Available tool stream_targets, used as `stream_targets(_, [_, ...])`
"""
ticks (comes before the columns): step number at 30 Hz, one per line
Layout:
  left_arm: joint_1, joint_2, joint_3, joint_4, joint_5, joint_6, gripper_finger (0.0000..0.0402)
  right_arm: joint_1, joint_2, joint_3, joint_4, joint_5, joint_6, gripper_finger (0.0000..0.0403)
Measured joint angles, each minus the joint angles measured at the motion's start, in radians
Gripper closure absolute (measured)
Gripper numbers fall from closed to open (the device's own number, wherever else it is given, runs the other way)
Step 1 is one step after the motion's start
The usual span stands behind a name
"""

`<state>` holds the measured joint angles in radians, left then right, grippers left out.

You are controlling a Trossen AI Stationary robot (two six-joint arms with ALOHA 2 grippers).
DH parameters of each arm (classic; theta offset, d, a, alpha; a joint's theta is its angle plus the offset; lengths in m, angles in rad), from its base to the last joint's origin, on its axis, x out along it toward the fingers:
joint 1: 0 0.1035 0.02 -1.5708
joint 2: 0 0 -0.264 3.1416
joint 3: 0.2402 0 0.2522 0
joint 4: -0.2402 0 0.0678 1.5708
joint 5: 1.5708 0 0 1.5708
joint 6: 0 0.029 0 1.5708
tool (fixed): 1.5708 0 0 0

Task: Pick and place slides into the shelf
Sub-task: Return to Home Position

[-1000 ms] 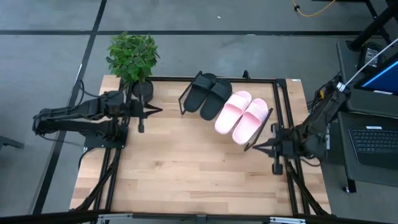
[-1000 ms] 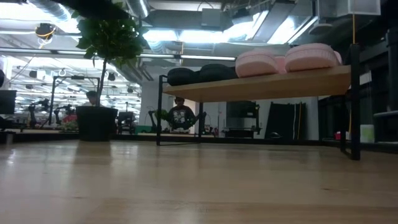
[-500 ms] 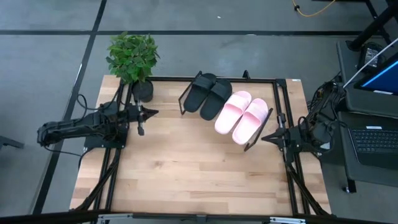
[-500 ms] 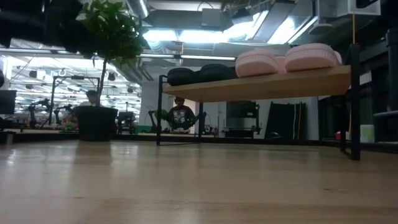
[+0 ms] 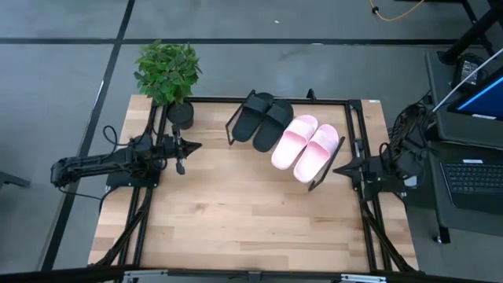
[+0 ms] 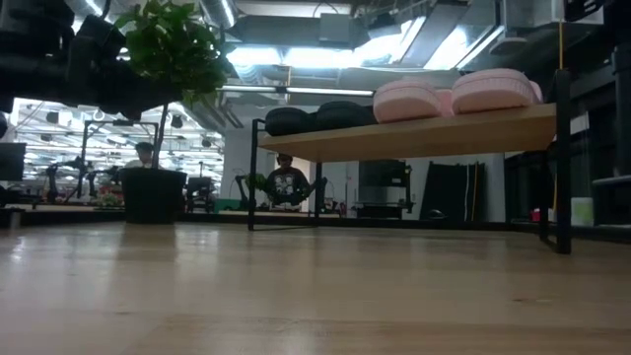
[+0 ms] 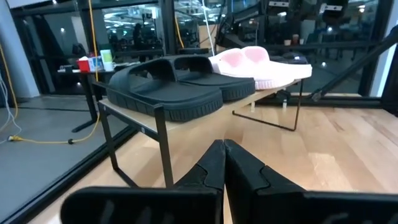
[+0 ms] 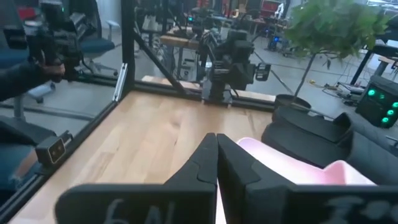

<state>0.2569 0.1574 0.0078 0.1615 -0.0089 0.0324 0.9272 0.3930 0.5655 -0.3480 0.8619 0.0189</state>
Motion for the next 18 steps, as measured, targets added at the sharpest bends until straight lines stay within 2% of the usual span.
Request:
stream_targets(5, [-0.003,0.001,0.000,-0.019,0.000,-0.005,0.0401,0.000,-0.056,-0.001,-0.057,0.009,-0.002,0.0399])
stream_targets(18, [-0.003,0.001,0.000,-0.018,0.000,0.003,0.0401,0.000,-0.055,-0.001,-0.054,0.011,-0.031,0.0399])
